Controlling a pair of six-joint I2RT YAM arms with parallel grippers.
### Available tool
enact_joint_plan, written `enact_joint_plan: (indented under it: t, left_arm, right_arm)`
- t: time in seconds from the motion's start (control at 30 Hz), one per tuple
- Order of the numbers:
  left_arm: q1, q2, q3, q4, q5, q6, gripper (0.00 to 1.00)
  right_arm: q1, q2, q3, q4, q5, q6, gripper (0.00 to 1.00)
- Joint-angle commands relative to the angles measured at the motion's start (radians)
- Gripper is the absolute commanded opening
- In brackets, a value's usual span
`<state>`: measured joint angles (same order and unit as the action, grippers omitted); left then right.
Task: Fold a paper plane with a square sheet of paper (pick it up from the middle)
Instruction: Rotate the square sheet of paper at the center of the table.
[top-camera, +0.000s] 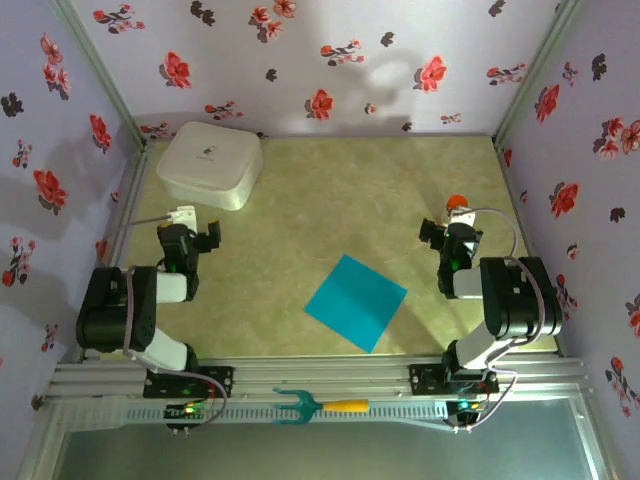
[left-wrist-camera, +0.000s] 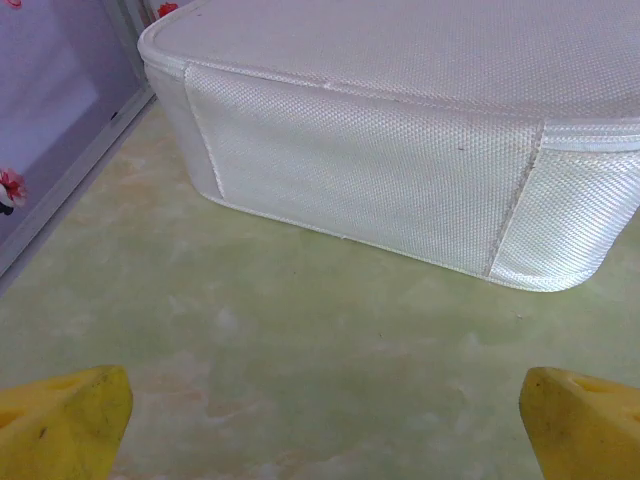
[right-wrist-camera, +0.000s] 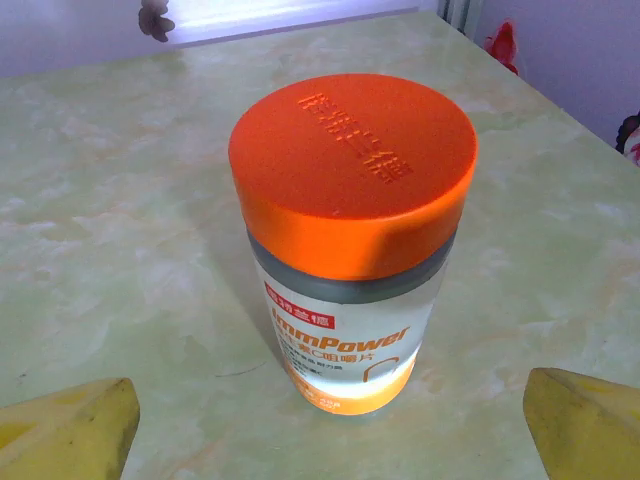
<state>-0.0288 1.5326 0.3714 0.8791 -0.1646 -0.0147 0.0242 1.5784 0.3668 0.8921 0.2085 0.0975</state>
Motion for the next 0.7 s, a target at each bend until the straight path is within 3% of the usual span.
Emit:
enact_joint_plan:
  t: [0.0,0.67]
  left_arm:
    - [-0.002,0.013,0.015,0.025,-0.007,0.018,1.00]
    - [0.018,0.013,0.027,0.000,0.024,0.001,1.00]
  right_arm:
    - [0.000,-0.015,0.023,0.003,-0.016,-0.014,0.99]
    - [-0.025,-0.011,0.031,-0.010,-0.078,-0.006,0.99]
